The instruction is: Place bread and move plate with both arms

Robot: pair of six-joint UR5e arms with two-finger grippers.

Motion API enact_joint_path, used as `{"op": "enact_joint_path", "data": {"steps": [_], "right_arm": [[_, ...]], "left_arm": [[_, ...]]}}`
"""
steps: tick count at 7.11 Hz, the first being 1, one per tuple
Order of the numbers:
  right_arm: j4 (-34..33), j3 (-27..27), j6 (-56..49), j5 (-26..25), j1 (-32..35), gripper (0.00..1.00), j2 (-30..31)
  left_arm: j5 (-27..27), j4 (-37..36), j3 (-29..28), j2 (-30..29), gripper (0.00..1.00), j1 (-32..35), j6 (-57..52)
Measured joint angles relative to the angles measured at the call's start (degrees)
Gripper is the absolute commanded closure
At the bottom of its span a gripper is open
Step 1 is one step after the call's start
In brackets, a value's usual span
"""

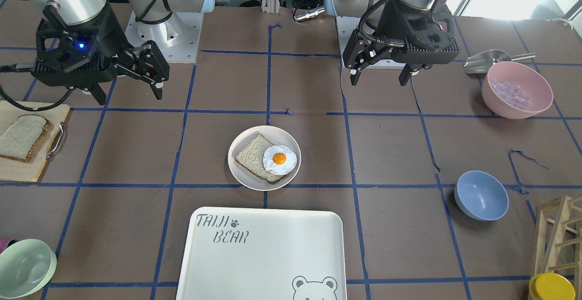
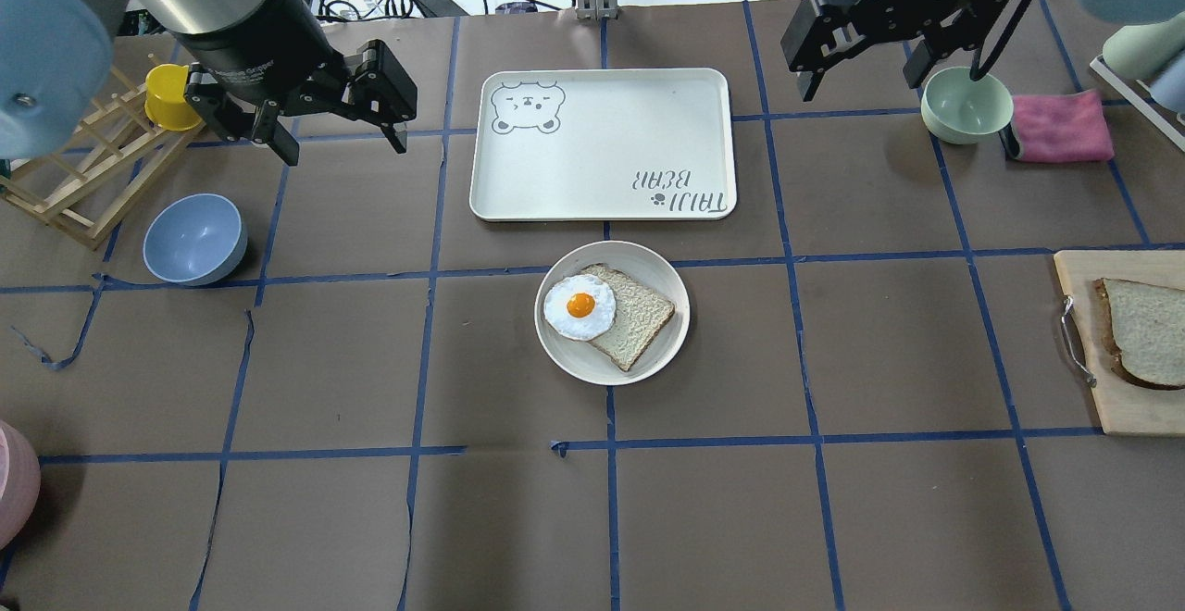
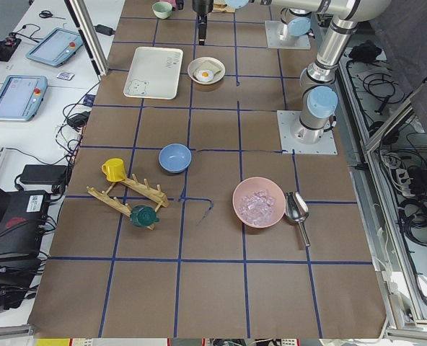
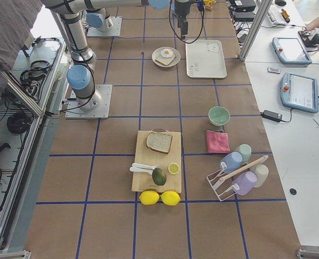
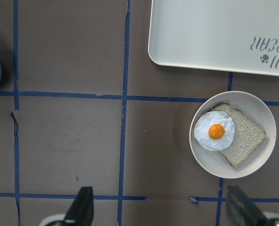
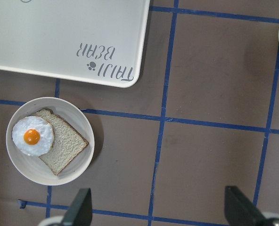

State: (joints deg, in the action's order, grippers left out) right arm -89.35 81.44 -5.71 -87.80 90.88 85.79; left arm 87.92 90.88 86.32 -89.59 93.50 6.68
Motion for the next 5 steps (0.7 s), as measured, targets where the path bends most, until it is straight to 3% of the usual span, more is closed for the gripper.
{"op": "enact_joint_path", "data": {"steps": [5], "right_arm": [[-0.06,1.77,-0.11,-0.14,-1.72,0.00,0.09]], "left_arm": [[-0.03,0.00,-0.01,0.03,0.00,-0.07,0.00]]}}
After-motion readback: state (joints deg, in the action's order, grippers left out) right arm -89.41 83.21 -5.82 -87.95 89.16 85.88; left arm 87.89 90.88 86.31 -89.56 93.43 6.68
